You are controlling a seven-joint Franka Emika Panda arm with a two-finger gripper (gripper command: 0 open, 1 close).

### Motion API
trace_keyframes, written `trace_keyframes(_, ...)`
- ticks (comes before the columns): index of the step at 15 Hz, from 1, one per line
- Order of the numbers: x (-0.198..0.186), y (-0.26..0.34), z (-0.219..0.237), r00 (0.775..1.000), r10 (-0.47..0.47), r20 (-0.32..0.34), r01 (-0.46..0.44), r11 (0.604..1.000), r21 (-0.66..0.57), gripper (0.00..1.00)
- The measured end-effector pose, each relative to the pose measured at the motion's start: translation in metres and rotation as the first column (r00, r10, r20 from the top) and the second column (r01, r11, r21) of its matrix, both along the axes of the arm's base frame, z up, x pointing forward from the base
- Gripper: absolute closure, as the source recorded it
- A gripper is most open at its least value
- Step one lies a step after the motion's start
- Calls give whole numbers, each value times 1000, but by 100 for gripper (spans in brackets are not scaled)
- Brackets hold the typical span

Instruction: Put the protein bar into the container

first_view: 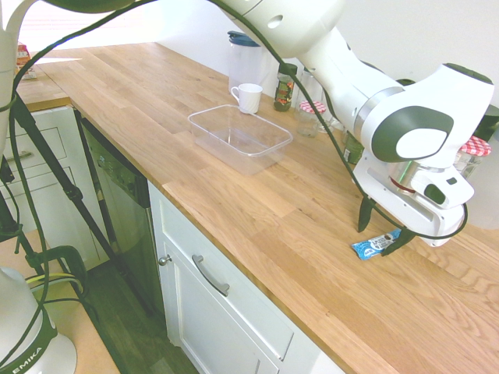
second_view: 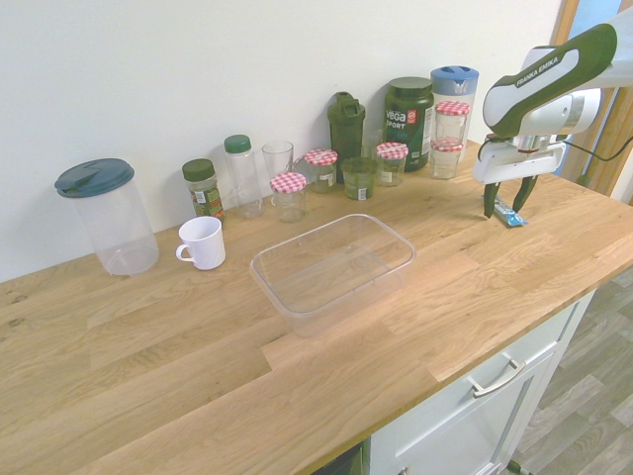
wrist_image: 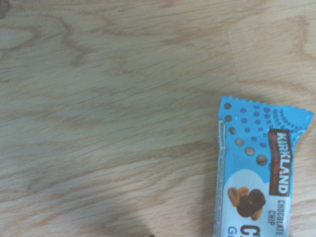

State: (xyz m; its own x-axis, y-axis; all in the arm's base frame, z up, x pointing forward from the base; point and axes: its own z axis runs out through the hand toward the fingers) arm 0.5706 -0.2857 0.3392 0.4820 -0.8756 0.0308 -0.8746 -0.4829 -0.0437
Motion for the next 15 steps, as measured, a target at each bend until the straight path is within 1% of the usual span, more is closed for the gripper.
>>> trace_keyframes(11, 7, 10, -1, 1000, 10, 2, -10, 999, -49, 100)
trace_keyframes(13, 6, 19, 1, 1000, 18, 9, -17, 998, -61, 100)
trace_keyframes(15, 5, 35, 13, 999, 32, 23, -30, 997, -75, 100)
